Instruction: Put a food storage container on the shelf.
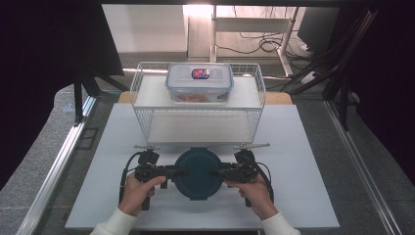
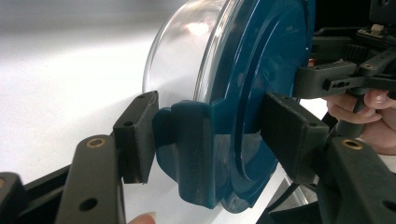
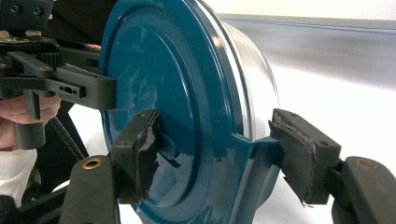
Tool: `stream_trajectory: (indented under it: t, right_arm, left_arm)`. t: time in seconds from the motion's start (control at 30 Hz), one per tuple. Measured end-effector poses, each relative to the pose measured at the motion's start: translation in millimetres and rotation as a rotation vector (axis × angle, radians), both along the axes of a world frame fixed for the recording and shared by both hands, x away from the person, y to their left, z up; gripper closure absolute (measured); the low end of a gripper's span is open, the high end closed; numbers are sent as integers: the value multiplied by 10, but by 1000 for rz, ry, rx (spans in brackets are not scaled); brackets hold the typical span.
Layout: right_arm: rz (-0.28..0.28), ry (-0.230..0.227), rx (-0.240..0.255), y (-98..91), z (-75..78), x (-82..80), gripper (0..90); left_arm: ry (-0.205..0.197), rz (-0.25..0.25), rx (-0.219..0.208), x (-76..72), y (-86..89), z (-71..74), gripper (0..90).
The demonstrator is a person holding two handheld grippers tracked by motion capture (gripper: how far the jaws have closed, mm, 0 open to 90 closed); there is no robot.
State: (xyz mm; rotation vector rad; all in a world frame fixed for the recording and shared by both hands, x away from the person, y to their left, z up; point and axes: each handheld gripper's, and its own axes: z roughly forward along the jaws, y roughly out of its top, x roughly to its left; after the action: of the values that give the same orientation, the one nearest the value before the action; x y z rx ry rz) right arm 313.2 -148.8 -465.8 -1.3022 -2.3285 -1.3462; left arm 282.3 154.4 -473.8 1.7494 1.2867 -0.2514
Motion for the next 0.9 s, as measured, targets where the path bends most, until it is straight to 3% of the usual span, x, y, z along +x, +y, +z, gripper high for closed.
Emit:
stream_trajectory:
  t: [0.23, 0.43, 0.6, 0.9]
  right_arm:
    - [10, -24, -7, 91, 122, 75, 336]
    - [10, -52, -4, 112, 315, 120, 337]
    - [10, -90, -12, 100, 523, 157, 339]
    - [3, -115, -1, 84, 718, 220, 341]
  left_arm:
    - [-14, 18, -22, 39, 89, 112, 381]
    - [-43, 21, -27, 69, 103, 277, 382]
    - [-53, 15, -62, 107, 110, 411, 391]
    - [-82, 13, -46, 178, 97, 617, 391]
